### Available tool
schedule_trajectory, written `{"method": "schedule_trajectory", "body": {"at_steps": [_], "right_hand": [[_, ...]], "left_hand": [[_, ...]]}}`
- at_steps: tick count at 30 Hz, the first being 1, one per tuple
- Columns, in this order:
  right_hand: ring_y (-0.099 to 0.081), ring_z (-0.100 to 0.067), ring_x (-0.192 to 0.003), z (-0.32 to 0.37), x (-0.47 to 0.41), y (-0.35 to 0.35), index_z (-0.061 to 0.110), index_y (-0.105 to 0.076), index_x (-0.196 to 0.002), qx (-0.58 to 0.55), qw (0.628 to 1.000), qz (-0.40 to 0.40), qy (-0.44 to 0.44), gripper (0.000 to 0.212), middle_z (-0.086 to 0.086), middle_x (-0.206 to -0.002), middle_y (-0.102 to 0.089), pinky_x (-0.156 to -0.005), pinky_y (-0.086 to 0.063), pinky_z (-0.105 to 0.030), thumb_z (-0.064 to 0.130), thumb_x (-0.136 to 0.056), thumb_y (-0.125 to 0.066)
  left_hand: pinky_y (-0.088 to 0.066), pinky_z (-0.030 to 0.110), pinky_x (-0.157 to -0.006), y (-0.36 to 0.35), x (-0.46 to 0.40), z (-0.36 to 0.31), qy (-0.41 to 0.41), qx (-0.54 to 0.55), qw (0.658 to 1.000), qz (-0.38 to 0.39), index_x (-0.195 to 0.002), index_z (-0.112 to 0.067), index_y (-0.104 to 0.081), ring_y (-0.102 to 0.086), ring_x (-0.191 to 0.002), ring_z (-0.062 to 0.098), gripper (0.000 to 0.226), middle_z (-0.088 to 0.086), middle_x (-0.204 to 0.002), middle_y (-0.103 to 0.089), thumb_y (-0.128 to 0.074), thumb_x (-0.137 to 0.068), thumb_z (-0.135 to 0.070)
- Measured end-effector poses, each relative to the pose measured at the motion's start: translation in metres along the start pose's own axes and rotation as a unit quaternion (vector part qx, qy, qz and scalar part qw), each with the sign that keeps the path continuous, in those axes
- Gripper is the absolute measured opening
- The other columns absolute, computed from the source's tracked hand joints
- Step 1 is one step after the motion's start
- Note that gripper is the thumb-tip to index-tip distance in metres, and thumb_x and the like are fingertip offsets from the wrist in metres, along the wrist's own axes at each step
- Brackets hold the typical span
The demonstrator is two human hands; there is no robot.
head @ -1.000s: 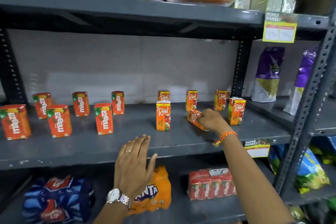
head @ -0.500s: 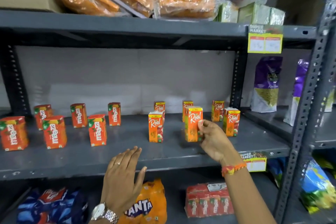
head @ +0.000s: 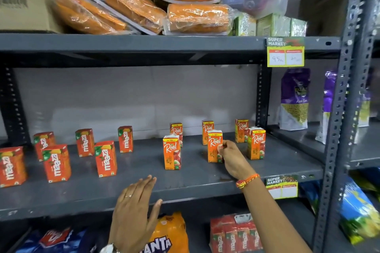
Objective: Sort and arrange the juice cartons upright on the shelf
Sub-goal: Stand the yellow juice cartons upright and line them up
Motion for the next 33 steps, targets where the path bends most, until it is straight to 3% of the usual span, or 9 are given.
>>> {"method": "schedule_trajectory", "body": {"at_steps": [7, 10, 12, 17, 25, 33], "right_hand": [[-0.062, -0.024, -0.110, -0.010, -0.007, 0.001, 0.006, -0.053, -0.123, 0.048, 0.997, 0.000, 0.060, 0.024, -0.006, -0.108, -0.065, -0.097, -0.050, -0.036, 0.009, -0.101, -0.042], [-0.062, -0.019, -0.101, -0.010, -0.005, 0.002, 0.008, -0.055, -0.119, 0.056, 0.996, 0.001, 0.071, 0.022, -0.005, -0.104, -0.065, -0.085, -0.051, -0.027, 0.008, -0.101, -0.043], [-0.062, -0.016, -0.100, -0.012, -0.005, 0.002, 0.008, -0.055, -0.123, 0.067, 0.995, 0.001, 0.071, 0.025, -0.004, -0.108, -0.065, -0.081, -0.049, -0.024, 0.012, -0.101, -0.044], [-0.062, -0.017, -0.108, -0.016, -0.008, 0.004, 0.011, -0.053, -0.130, 0.093, 0.993, 0.006, 0.070, 0.031, -0.005, -0.117, -0.067, -0.089, -0.047, -0.028, 0.018, -0.101, -0.046], [-0.063, -0.016, -0.108, -0.019, -0.010, 0.005, 0.010, -0.053, -0.133, 0.090, 0.993, -0.002, 0.072, 0.034, -0.004, -0.118, -0.067, -0.093, -0.051, -0.032, 0.020, -0.101, -0.046], [-0.065, -0.017, -0.108, -0.020, -0.012, 0.003, 0.012, -0.057, -0.128, 0.102, 0.992, -0.011, 0.073, 0.032, -0.004, -0.116, -0.069, -0.088, -0.050, -0.029, 0.026, -0.101, -0.047]], "left_hand": [[-0.039, 0.043, -0.105, 0.002, 0.000, -0.004, 0.002, -0.009, 1.000, 0.000, -0.138, -0.020, -0.054, -0.058, -0.124, 0.023, 0.065, 0.000, -0.138, -0.059, -0.025, -0.095, -0.059], [-0.037, 0.044, -0.108, -0.001, 0.001, -0.003, 0.004, -0.008, 1.000, -0.001, -0.141, -0.020, -0.051, -0.055, -0.127, 0.023, 0.061, 0.001, -0.140, -0.057, -0.034, -0.093, -0.055], [-0.036, 0.045, -0.109, -0.001, 0.002, -0.003, 0.004, -0.006, 1.000, -0.001, -0.141, -0.020, -0.051, -0.054, -0.129, 0.023, 0.061, 0.001, -0.141, -0.057, -0.034, -0.093, -0.054], [-0.035, 0.045, -0.110, 0.000, 0.003, -0.004, 0.009, -0.005, 1.000, 0.007, -0.142, -0.021, -0.050, -0.053, -0.130, 0.023, 0.064, 0.001, -0.142, -0.056, -0.029, -0.094, -0.057], [-0.038, 0.046, -0.106, 0.003, 0.002, -0.005, 0.008, -0.005, 1.000, 0.012, -0.139, -0.020, -0.053, -0.057, -0.126, 0.024, 0.065, 0.002, -0.139, -0.059, -0.027, -0.095, -0.060], [-0.039, 0.046, -0.105, 0.008, 0.002, -0.006, 0.005, -0.009, 1.000, 0.017, -0.139, -0.020, -0.054, -0.057, -0.126, 0.025, 0.068, 0.002, -0.139, -0.059, -0.023, -0.095, -0.062]]}}
Point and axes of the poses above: each hand's wrist, its own x-axis away from the middle knuckle, its own y-axis out of the back of the hand, z = x × y, the point moved 1 cm from there along -x, towards the middle knuckle
